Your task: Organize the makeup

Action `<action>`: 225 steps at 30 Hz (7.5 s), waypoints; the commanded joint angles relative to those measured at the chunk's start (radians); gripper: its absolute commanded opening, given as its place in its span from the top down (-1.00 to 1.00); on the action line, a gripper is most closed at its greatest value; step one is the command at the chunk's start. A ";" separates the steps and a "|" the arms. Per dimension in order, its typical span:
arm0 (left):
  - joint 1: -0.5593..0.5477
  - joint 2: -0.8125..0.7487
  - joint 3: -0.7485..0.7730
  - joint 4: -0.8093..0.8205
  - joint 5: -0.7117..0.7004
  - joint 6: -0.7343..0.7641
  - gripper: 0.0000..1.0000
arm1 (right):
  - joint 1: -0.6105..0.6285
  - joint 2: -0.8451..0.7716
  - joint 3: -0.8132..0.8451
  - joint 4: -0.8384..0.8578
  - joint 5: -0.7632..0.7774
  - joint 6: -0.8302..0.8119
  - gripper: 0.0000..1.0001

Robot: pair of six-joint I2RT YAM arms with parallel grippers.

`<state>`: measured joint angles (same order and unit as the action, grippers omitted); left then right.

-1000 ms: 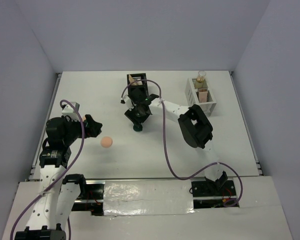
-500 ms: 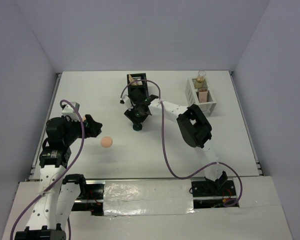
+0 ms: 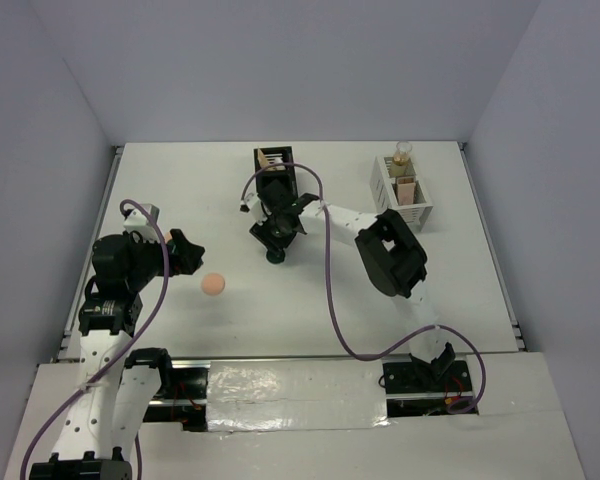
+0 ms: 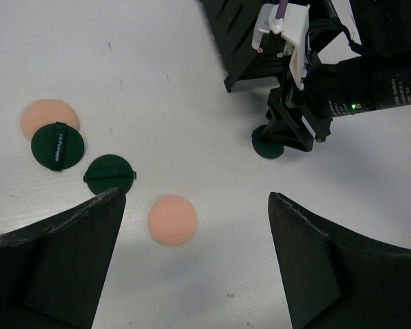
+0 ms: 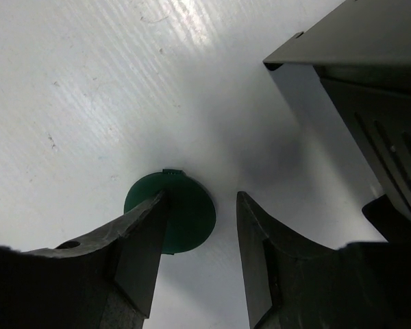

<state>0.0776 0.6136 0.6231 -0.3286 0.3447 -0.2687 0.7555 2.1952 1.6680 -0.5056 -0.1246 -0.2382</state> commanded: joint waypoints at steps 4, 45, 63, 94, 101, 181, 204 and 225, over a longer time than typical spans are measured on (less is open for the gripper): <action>0.005 -0.005 -0.006 0.042 0.008 -0.017 -0.96 | 0.019 -0.048 -0.074 -0.054 -0.038 -0.015 0.07; 0.005 -0.011 -0.010 0.042 0.008 -0.017 -0.96 | -0.212 -0.350 0.134 0.084 -0.159 0.022 1.00; 0.005 0.011 -0.011 0.040 0.004 -0.020 -0.96 | -0.208 -0.115 0.256 0.157 -0.165 0.034 1.00; 0.005 0.047 -0.067 0.001 0.013 -0.345 0.09 | -0.410 -0.729 -0.253 0.096 -0.622 -0.026 -0.65; -0.022 0.159 0.018 -0.179 -0.076 -0.290 -0.59 | -0.488 -0.867 -0.439 0.151 -0.695 -0.001 0.25; -0.375 0.854 0.588 0.296 0.002 -0.214 1.00 | -0.663 -0.971 -0.610 0.254 -0.777 0.123 0.11; -0.426 1.279 0.978 0.215 -0.162 -0.214 0.20 | -0.674 -0.973 -0.623 0.266 -0.774 0.122 0.07; -0.329 0.807 0.589 0.260 -0.204 -0.204 1.00 | -0.668 -0.948 -0.580 0.159 -0.804 0.027 -0.41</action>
<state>-0.3023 1.5364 1.2961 -0.1028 0.1436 -0.4522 0.0872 1.2514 1.0534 -0.3141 -0.9031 -0.1680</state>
